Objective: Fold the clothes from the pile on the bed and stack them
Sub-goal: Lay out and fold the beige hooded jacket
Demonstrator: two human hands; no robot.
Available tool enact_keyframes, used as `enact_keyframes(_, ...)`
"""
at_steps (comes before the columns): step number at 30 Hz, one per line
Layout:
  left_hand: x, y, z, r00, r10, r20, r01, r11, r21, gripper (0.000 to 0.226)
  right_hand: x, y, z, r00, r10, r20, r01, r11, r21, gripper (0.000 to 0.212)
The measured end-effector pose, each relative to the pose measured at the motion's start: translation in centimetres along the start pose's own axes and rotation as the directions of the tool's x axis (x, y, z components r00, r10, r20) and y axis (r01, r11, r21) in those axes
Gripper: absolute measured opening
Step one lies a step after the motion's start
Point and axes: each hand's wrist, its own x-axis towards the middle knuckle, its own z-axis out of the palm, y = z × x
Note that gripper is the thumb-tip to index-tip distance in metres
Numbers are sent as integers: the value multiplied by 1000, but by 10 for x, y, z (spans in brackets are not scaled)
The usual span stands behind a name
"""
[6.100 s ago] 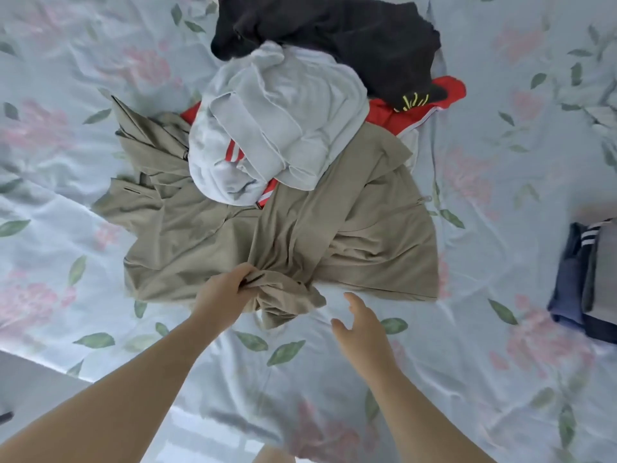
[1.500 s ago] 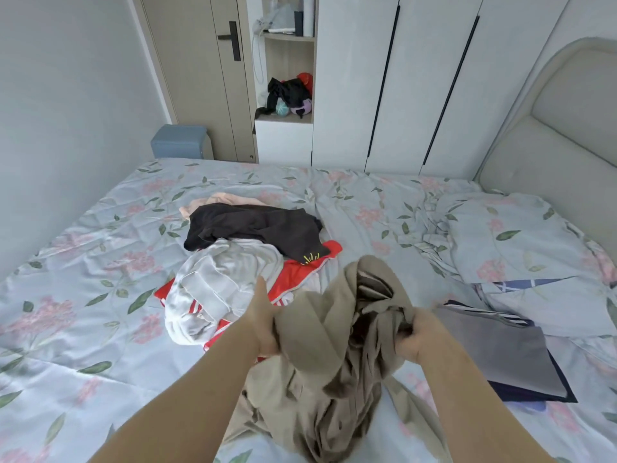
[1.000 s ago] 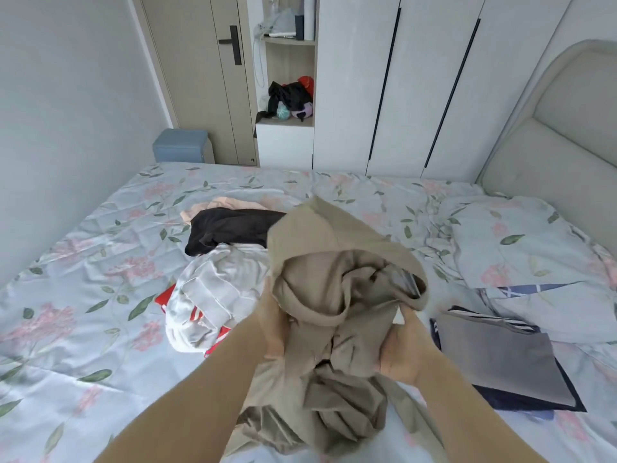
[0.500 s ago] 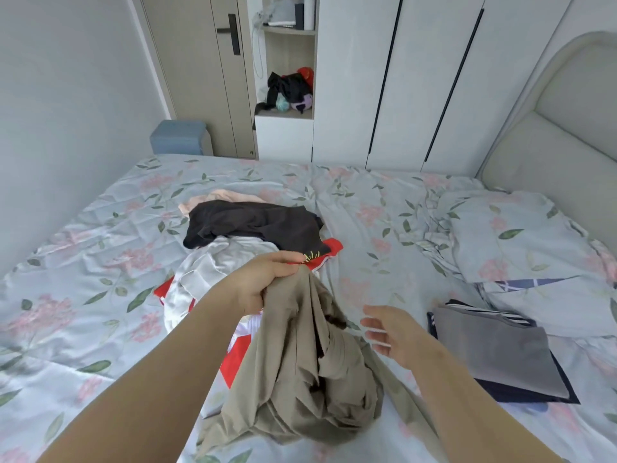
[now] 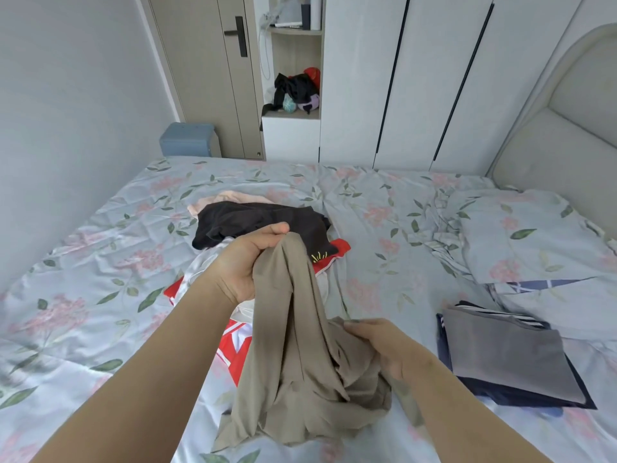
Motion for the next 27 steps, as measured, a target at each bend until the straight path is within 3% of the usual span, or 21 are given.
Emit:
enact_keyframes(2,-2,5,-2,996,-15,-87,24,994,105,13,-7,-24,0,987,-115,-116,117,993,11,12)
enact_keyframes(4,-6,19,-2,993,57,-106,-33,976,214,10,-18,-59,-4,933,-268,-240,295,952,86,12)
enact_keyframes(6,-11,39,-2,965,252,-67,-235,953,192,14,-38,-97,-9,840,-456,-293,525,819,231,18)
enact_keyframes(8,-15,53,-3,920,387,-60,-381,920,89,26,-57,-126,-18,763,-592,-259,637,620,459,18)
enact_keyframes(9,-13,54,-5,926,371,-74,-365,928,78,34,-60,-133,-21,770,-598,-222,601,563,567,35)
enact_keyframes(10,-13,51,-3,955,282,-93,-271,956,111,37,-62,-136,-23,823,-543,-166,514,589,624,62)
enact_keyframes(11,-10,43,-1,983,152,-102,-133,975,176,32,-54,-131,-24,892,-437,-117,407,664,627,82)
enact_keyframes(13,-5,27,6,994,-67,-87,87,965,247,20,-46,-114,-18,975,-222,25,160,773,614,89)
enact_keyframes(15,4,18,7,996,-80,-48,90,956,278,14,-39,-98,-12,978,-156,137,47,810,584,89)
enact_keyframes(17,11,14,4,999,-21,-28,28,959,283,17,-41,-95,-8,971,-161,177,41,842,538,65)
enact_keyframes(21,14,20,1,994,107,-29,-96,961,259,25,-43,-109,-18,964,-264,-11,240,855,460,29)
enact_keyframes(23,14,26,0,973,213,-85,-175,930,324,28,-47,-121,-24,899,-409,-159,439,832,338,13)
enact_keyframes(25,17,32,-2,951,288,-115,-240,919,314,29,-52,-132,-26,787,-574,-226,615,759,215,18)
enact_keyframes(27,17,31,0,969,237,-75,-203,930,307,21,-56,-138,-24,714,-678,-175,700,693,170,27)
